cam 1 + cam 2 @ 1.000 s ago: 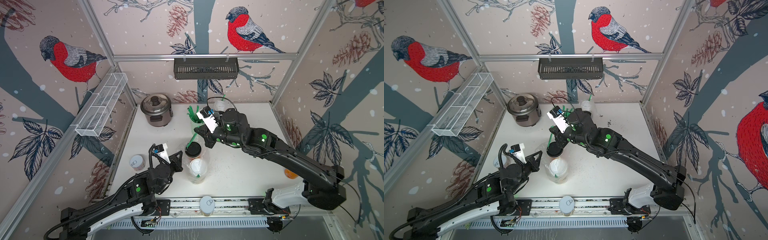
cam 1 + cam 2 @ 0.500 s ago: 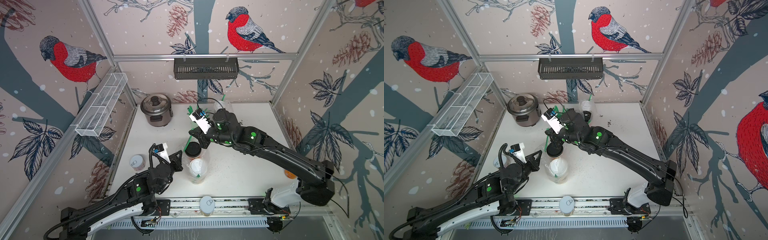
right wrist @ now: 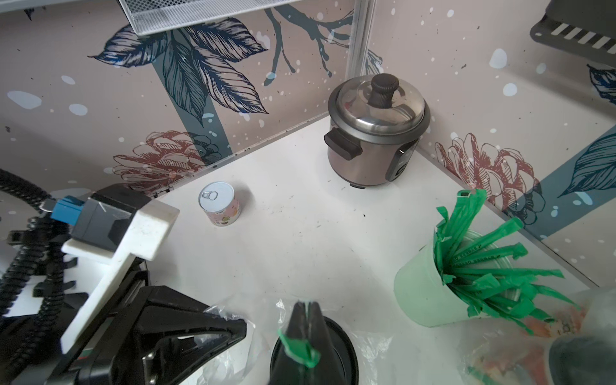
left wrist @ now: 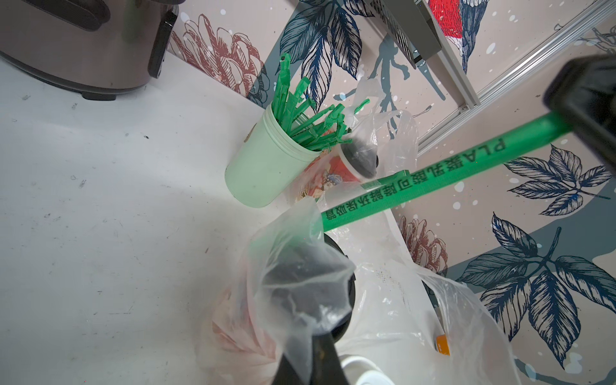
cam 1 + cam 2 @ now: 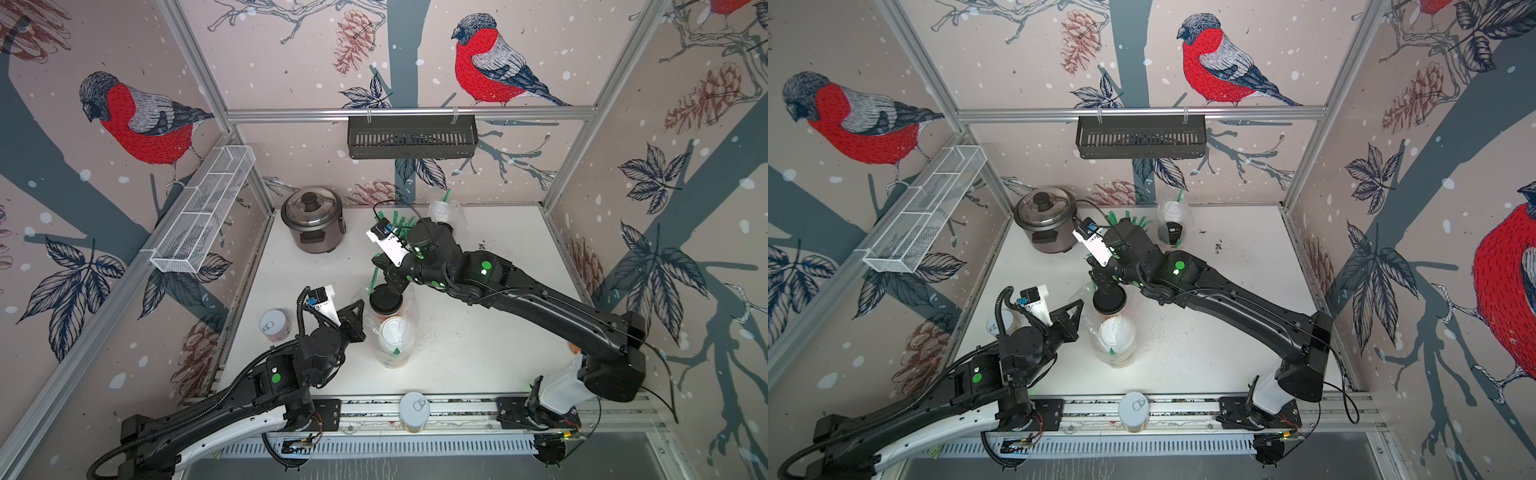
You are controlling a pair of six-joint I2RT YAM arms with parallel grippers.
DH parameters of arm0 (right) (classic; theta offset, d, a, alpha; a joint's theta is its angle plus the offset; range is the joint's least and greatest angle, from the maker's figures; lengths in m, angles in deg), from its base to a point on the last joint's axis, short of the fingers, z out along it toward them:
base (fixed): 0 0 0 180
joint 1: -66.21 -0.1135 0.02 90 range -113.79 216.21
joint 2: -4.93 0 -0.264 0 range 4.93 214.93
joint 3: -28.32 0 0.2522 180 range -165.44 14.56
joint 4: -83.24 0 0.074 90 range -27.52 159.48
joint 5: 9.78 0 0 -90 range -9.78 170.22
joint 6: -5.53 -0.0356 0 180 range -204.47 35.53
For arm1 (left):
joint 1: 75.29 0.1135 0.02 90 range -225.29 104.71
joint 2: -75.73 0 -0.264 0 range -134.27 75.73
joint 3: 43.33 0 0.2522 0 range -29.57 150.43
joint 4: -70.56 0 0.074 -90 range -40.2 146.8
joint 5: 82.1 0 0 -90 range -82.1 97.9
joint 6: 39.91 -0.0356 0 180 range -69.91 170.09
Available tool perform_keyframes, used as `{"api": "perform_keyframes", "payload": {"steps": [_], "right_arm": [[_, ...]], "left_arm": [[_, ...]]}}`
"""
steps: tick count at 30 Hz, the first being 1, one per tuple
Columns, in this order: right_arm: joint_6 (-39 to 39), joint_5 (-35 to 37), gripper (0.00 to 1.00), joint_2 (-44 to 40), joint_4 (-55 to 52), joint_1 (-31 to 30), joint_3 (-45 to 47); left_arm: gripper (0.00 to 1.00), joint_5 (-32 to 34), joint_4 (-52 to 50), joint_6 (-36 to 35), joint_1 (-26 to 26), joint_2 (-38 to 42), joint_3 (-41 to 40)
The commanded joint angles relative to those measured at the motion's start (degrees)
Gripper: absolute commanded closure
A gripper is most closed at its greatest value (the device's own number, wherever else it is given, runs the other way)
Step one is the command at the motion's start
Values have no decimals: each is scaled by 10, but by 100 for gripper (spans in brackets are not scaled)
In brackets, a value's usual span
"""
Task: Pack milk tea into plastic carrier bags
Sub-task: Place the straw in the plastic carrier bag.
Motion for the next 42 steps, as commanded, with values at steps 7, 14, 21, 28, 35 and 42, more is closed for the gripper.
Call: {"api": "perform_keyframes", "payload": {"steps": [7,14,21,28,35,42], "right_arm": [[24,49,100,21,-13,1,0],[11,41,100,16,11,12,35],[-12,24,100,12,45,30,82],[-38,-10,100,11,83,46,132],[-55,-21,99,7,122,50,176],[-60,-19,81,7,125,51,187]], "left_arm": [[100,27,8,-14,-1,-2,4],[100,36,3,-13,-1,-2,2],[100,41,2,-9,-1,-2,-2],[100,44,2,-4,-1,-11,-4],[100,45,1,-2,-1,-18,-2],[97,43,0,0,-1,-17,-2]]}}
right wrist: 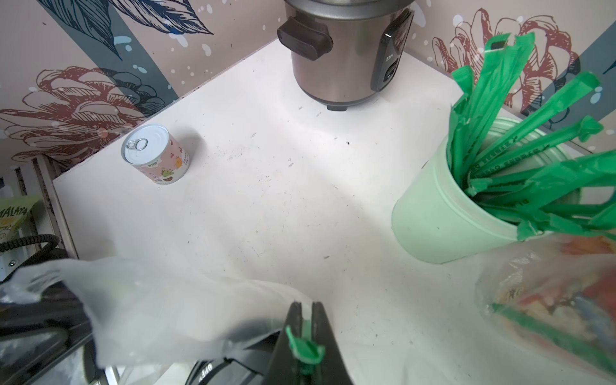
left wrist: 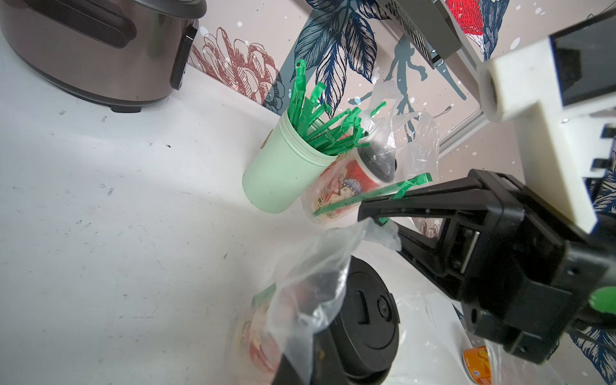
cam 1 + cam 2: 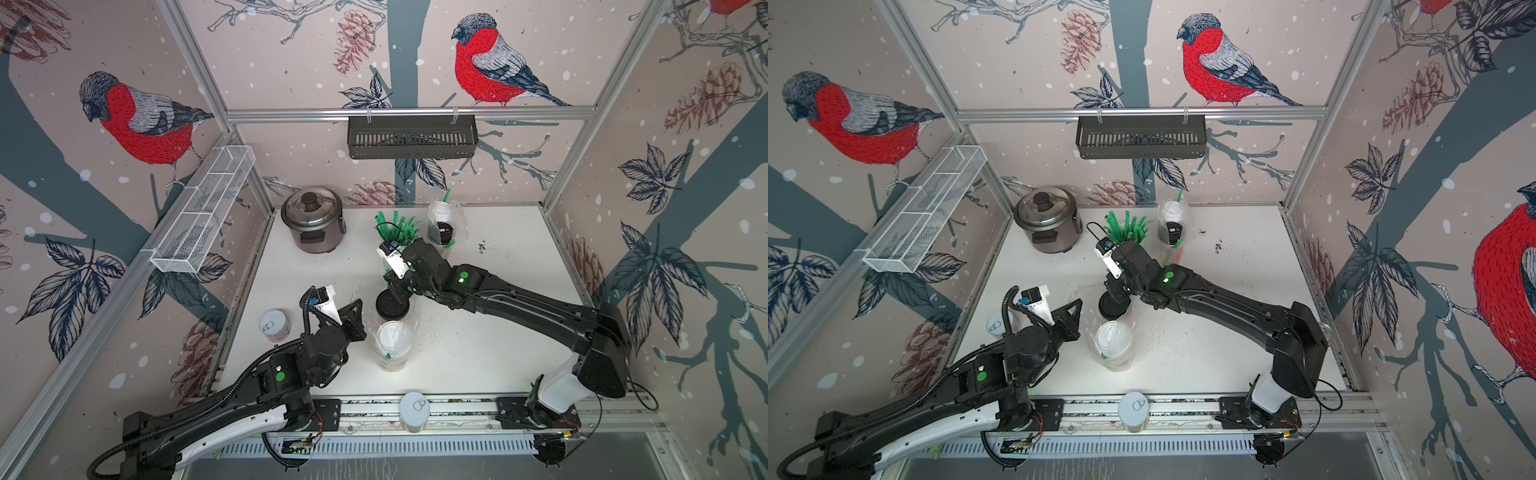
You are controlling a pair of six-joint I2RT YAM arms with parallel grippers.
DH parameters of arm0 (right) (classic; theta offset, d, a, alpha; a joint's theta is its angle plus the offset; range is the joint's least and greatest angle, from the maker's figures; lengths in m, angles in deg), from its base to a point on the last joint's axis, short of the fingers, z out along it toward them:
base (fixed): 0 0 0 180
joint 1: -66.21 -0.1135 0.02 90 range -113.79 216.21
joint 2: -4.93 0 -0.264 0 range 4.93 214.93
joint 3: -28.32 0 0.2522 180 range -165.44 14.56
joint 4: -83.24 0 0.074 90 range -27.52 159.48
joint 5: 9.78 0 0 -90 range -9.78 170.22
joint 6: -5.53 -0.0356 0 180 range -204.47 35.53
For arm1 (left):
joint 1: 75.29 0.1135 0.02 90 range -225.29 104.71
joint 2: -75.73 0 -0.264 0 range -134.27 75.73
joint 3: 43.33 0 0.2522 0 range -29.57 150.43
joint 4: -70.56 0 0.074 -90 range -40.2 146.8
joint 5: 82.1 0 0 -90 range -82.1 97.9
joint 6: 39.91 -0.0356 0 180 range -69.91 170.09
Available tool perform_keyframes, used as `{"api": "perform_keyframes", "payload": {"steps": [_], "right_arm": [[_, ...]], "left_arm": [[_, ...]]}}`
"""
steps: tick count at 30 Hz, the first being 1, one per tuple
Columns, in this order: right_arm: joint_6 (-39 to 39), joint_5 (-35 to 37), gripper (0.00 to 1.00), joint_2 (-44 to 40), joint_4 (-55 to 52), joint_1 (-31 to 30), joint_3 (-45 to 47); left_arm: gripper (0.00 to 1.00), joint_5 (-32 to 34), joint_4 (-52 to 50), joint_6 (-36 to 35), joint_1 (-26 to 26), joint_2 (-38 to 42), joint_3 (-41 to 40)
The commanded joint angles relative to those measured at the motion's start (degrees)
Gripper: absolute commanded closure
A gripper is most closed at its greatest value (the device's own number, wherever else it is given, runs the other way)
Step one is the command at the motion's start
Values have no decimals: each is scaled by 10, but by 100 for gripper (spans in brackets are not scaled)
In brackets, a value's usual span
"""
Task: Pack milk tea into plastic carrier bags
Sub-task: Place the straw in the plastic carrier bag, then reset both arms
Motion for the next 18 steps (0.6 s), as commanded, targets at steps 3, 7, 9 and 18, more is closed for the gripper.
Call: {"api": "perform_keyframes", "payload": {"steps": [3,7,9,18], "right_arm": [[-8,0,67,-10,14,-1,-4],[-2,8,48,-23,10,0,-12],[2,11,40,-30,8,-1,-15],[11,37,18,-82,6,1,-21]], "left_arm": [[91,10,0,8,-1,1,3],[65,5,-1,7,-1,4,5],[54,3,-2,7,-1,7,7],[22,-12,-23,-7,-1,25,31]]}}
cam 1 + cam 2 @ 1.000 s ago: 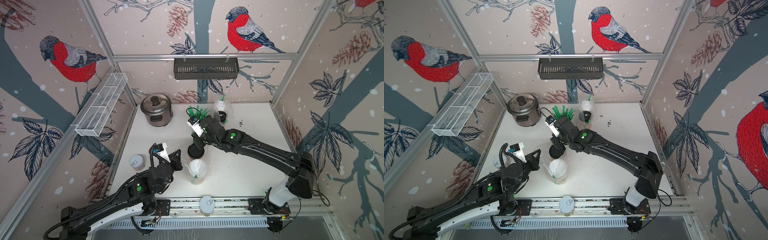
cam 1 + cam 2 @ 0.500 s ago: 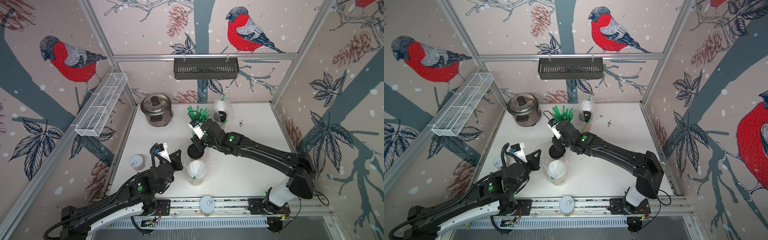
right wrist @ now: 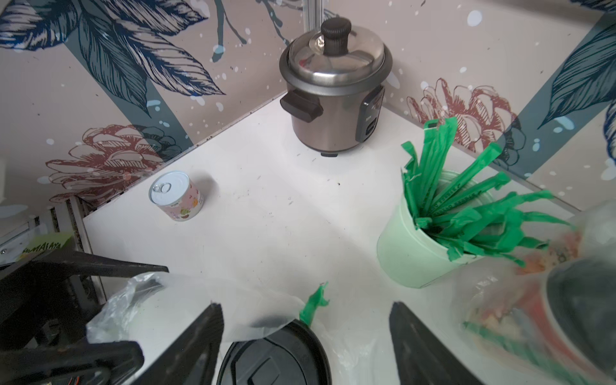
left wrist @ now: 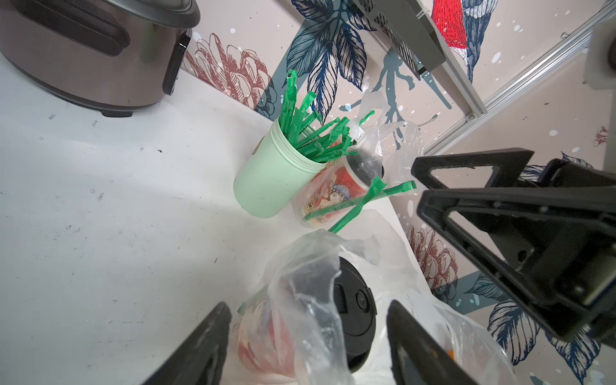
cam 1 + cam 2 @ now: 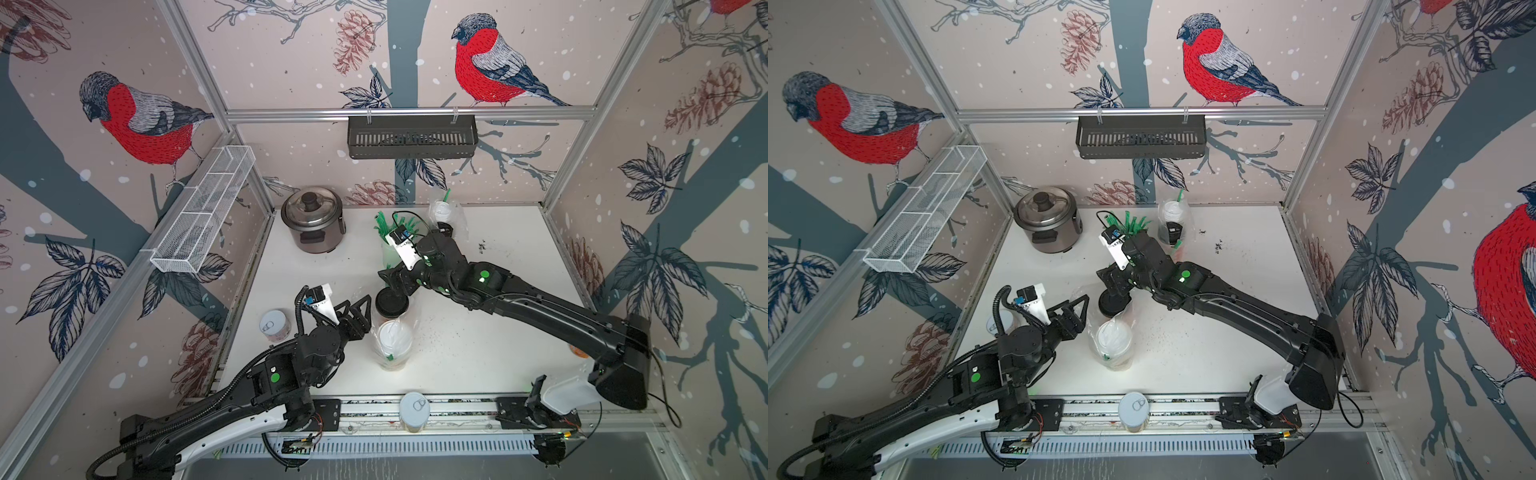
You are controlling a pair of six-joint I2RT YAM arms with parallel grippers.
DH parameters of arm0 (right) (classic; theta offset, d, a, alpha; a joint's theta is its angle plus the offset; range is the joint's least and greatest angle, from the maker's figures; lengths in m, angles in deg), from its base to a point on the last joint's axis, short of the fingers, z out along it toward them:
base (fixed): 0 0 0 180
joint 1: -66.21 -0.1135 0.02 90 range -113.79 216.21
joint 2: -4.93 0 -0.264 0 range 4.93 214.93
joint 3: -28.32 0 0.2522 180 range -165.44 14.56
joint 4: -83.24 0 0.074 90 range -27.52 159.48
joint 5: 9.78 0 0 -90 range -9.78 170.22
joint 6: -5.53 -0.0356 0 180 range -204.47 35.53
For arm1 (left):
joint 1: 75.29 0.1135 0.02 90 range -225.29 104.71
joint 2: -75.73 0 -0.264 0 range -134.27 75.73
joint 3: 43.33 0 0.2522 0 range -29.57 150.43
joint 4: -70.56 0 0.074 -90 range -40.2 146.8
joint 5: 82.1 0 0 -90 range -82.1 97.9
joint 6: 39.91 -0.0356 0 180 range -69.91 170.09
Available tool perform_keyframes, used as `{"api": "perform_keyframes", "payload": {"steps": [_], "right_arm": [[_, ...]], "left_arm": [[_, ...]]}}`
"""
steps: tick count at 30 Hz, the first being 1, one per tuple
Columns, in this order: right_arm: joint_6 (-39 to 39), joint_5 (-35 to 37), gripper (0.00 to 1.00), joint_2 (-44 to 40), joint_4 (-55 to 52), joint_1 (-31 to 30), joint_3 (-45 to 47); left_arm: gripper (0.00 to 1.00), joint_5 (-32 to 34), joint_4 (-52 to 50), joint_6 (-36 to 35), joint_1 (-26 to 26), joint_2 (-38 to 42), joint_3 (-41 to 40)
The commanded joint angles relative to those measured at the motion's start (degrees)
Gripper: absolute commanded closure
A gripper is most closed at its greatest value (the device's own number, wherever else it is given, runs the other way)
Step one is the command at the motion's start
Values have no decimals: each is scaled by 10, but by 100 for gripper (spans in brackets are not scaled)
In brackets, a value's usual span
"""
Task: Pack milk tea into plastic carrier bags
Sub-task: Reset both arms
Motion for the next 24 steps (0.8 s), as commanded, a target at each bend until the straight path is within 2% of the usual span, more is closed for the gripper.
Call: {"api": "perform_keyframes", "payload": {"steps": [1,8,11,14,18,21,24], "right_arm": [[9,16,16,-21,-2,3,-9],[6,5,6,-107,-16,49,-3],[0,5,0,-161,-23,83,17],[-7,4,0,-204,-38,133,41],[-16,-24,0,-259,-51,230,95],[-19,-70,0,-288,-47,322,149],[-26,-135,0,-300,-23,421,211]], "left_arm": [[20,-9,-15,-10,-1,10,18],[14,-21,-45,-63,-1,47,62],[12,2,-61,-104,-1,53,88],[9,55,-75,-138,-1,45,112],[2,155,-97,-180,-1,6,143],[1,242,-103,-198,2,-32,151],[1,276,-67,-229,32,-56,132]]}}
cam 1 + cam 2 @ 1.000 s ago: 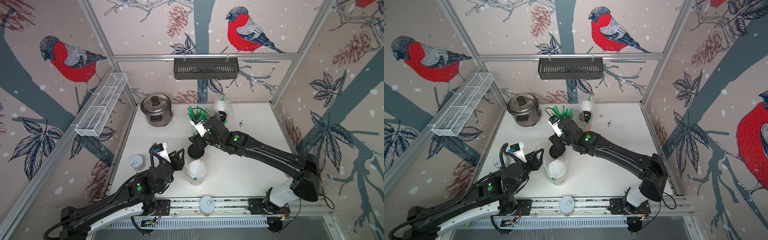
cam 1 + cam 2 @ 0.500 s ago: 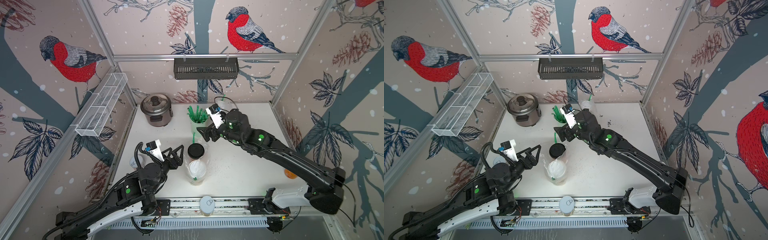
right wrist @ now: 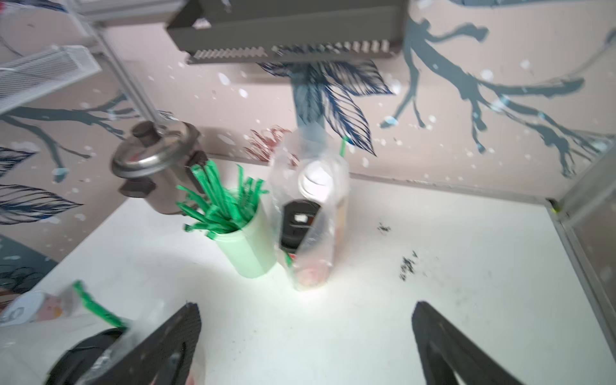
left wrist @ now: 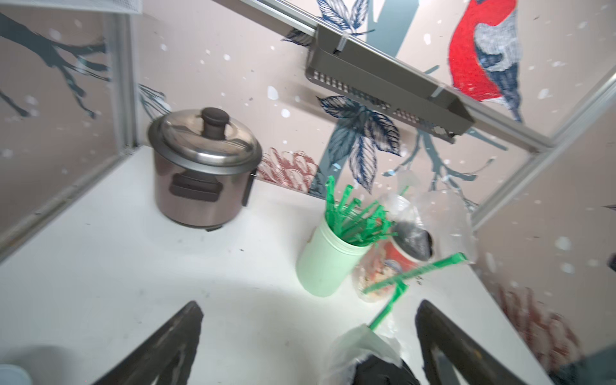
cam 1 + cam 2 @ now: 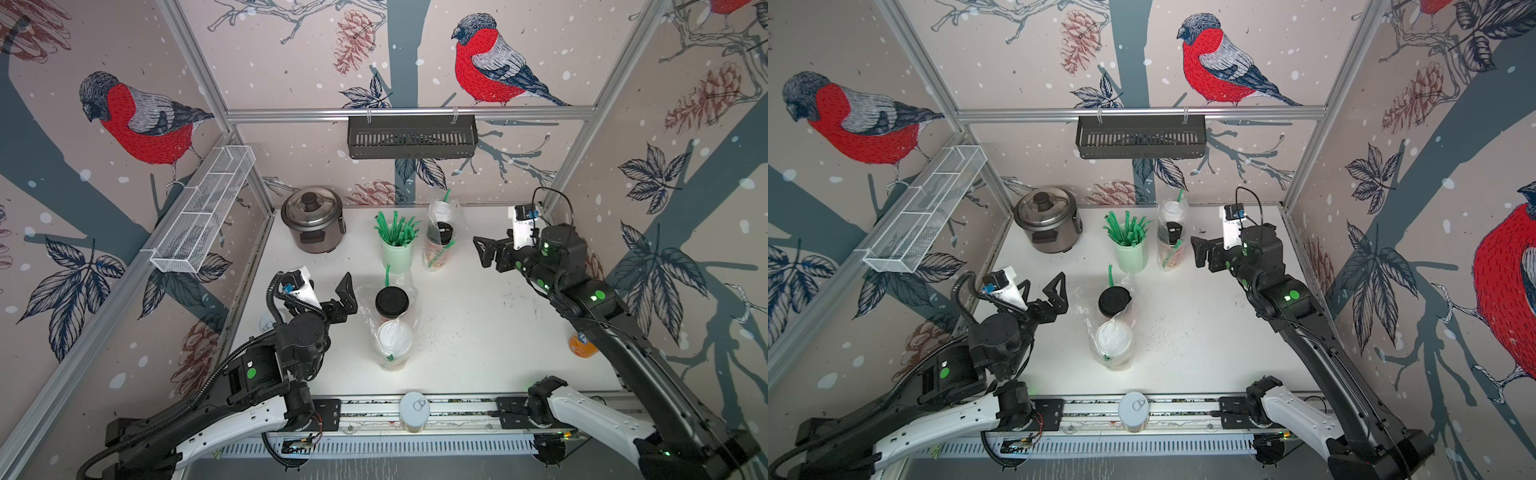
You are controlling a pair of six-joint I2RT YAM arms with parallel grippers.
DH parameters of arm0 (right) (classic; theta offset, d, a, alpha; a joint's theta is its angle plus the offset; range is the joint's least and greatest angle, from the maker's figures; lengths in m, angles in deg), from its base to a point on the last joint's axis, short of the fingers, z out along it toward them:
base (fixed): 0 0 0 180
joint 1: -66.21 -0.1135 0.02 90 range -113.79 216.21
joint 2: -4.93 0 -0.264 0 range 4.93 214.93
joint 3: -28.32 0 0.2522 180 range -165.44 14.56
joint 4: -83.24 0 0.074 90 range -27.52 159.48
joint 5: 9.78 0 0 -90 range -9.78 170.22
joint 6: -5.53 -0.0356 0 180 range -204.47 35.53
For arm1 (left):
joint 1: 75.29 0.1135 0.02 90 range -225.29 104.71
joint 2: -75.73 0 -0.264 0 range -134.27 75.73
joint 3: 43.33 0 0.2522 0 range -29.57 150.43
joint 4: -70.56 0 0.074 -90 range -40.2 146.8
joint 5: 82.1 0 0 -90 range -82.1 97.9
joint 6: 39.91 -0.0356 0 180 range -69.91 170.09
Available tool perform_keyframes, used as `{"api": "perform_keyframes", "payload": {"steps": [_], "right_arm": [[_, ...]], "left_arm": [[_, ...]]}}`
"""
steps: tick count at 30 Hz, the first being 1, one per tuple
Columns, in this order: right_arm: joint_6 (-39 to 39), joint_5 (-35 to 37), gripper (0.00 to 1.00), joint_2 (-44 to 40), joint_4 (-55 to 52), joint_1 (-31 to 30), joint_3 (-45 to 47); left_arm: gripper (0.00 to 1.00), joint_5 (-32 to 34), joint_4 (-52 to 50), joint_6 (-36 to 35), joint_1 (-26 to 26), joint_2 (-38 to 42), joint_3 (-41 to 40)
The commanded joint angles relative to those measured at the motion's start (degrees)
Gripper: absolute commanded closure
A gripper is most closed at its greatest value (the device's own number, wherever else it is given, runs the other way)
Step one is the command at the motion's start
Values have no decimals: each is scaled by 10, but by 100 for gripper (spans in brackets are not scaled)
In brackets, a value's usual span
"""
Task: Pack milk tea into plastic carrier bags
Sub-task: Reset both arms
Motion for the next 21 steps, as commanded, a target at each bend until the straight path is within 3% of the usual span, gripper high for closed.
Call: {"api": "perform_keyframes", "payload": {"steps": [1,5,7,9,12,15,21], "right_arm": [[-13,-94,0,-8,29,83,57],[-30,-122,0,2,94,188,140],[-31,-97,0,4,136,213,171],[-41,-56,0,8,191,233,207],[-43,32,0,28,281,245,261],[-29,73,0,75,365,254,310],[-3,132,0,178,532,254,386]], "left_arm": [[2,77,23,-41,39,-18,-15],[1,-56,73,-43,194,-37,-56],[1,-129,106,-46,279,-56,-81],[1,-163,148,-39,353,-89,-109],[1,-124,239,-65,390,-147,-146],[3,-59,316,-78,407,-229,-160],[3,-58,431,-131,460,-378,-169]]}}
